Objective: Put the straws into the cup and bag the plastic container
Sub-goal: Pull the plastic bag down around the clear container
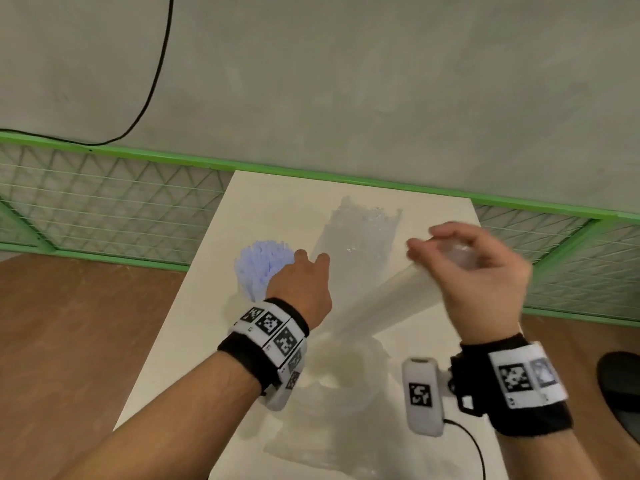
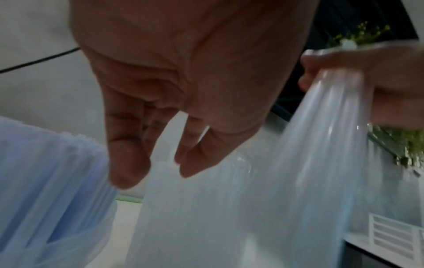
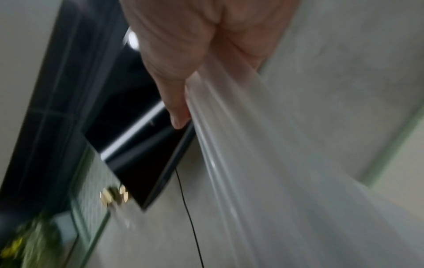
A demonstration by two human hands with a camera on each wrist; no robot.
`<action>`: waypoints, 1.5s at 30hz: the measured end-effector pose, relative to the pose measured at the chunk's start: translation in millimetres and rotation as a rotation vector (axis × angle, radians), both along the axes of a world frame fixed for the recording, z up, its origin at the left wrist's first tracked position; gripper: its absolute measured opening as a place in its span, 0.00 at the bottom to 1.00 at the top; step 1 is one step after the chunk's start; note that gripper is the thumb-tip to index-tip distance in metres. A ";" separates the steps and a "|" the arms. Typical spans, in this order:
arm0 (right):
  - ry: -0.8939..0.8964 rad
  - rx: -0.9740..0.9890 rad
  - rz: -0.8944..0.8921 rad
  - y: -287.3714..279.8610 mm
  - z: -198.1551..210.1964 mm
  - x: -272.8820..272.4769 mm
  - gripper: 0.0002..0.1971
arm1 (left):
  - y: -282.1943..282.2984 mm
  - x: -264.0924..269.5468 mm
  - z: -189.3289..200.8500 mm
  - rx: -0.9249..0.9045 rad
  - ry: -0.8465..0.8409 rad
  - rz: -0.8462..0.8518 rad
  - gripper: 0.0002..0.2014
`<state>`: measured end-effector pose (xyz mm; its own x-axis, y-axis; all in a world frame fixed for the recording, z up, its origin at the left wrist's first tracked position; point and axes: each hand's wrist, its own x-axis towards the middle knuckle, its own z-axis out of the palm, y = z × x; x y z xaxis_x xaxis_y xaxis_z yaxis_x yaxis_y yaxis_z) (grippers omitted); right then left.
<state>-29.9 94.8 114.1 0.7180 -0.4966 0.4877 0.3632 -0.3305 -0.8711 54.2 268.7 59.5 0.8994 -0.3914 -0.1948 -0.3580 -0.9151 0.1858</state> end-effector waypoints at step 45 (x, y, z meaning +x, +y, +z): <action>0.311 -0.692 0.360 -6.5 -44.2 79.6 0.15 | -22.4 27.4 -24.9 -1.064 0.316 0.008 0.33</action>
<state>49.7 88.3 70.0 0.9274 0.1269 0.3518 0.3256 -0.7369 -0.5924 81.6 246.3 34.6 0.8716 -0.4899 0.0165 -0.1510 -0.2364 0.9598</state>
